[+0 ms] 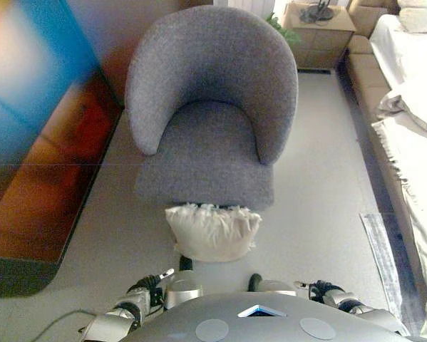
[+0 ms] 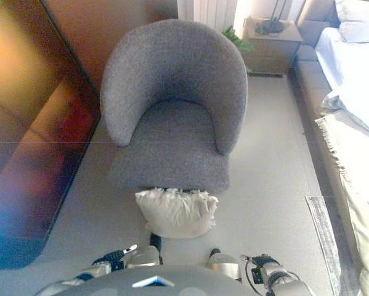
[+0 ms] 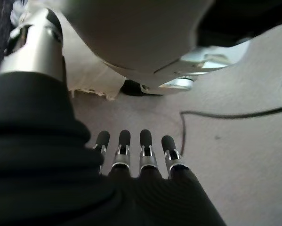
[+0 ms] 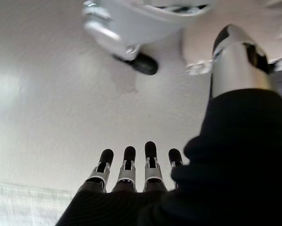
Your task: Pick up the cushion and take it to the sofa
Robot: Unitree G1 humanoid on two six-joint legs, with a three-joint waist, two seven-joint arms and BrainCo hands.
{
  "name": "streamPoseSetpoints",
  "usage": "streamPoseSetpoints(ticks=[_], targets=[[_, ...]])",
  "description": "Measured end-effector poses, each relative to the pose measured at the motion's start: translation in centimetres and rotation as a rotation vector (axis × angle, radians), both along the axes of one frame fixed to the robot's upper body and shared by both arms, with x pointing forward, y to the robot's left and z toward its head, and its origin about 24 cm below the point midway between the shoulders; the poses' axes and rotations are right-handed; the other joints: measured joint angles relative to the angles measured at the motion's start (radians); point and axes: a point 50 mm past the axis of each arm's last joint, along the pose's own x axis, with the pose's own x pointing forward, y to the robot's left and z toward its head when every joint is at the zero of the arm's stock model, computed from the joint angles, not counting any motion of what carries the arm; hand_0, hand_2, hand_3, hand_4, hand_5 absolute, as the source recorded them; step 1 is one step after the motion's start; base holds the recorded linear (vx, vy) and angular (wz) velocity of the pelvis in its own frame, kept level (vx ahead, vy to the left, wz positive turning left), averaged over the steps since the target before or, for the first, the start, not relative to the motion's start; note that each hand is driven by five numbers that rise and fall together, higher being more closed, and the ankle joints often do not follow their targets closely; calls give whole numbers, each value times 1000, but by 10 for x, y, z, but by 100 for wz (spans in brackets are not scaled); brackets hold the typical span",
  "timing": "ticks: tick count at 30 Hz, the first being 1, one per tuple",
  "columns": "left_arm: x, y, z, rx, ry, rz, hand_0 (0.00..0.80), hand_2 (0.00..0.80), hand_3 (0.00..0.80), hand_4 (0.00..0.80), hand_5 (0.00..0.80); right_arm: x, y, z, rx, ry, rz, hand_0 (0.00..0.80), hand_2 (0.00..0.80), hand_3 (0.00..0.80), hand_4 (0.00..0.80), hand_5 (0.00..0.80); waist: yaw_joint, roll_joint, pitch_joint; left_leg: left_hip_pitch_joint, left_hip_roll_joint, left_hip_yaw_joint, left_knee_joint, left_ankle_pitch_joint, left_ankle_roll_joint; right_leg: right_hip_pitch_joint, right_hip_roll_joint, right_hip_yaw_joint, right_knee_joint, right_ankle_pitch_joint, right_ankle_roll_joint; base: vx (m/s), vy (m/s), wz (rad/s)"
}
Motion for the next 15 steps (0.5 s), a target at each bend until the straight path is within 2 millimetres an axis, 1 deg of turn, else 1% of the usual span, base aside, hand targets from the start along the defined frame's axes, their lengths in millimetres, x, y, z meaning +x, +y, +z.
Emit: streamPoseSetpoints(ticks=[1,2,4,6,7,8,10,13,15], targets=[[4,7,2,28,-7,4,0,0,0,0,0,0,7,-2,16,-5,-7,0,0,0,0,0,-2,-20,-6,1,-15,2,-8,2,9,-1,-16,2,1,-1,2,110,38,-1],[10,12,5,51,-20,13,0,0,0,0,0,2,12,-2,24,-15,-16,0,0,0,0,0,-1,-31,-5,2,-21,3,-8,-2,15,-1,-23,4,6,0,3,48,13,4],[21,14,8,83,-42,12,0,0,0,0,0,6,13,-2,21,-38,-14,0,0,0,0,0,0,-33,0,5,-21,9,-8,-9,20,-15,-29,8,31,-1,4,-29,-29,-3],[31,19,12,115,-67,5,0,0,0,0,0,23,14,1,6,-100,0,0,0,0,0,0,7,-35,5,0,-18,28,-8,-12,18,-36,-30,7,38,-5,10,-90,-92,-29],[34,22,13,132,-76,6,0,0,0,0,0,30,14,2,-1,-132,7,0,0,0,0,0,19,-38,9,-4,-16,45,-8,-14,15,-48,-30,7,38,-10,19,-73,-118,-46],[37,23,15,146,-85,10,0,0,0,0,0,39,14,4,-8,-165,14,0,0,0,0,0,23,-32,20,-5,-10,52,-8,-15,11,-52,-26,7,34,-7,26,-93,-165,-32],[38,22,15,164,-90,18,0,0,0,0,0,50,11,8,-31,-222,31,0,0,0,0,0,23,-16,31,-22,11,48,-4,-14,4,-67,-7,6,33,-7,14,-87,-191,-5],[41,18,15,166,-106,61,0,0,0,0,0,54,6,11,-73,-254,36,0,0,0,0,0,24,9,48,-81,40,31,30,-9,-14,-98,25,1,28,3,-9,-136,-194,7],[44,12,14,164,-127,64,0,0,0,0,0,61,-4,17,-127,-296,48,0,0,0,0,0,24,29,66,-136,55,11,60,-2,-23,-127,44,-10,21,14,-22,-197,-115,11]])
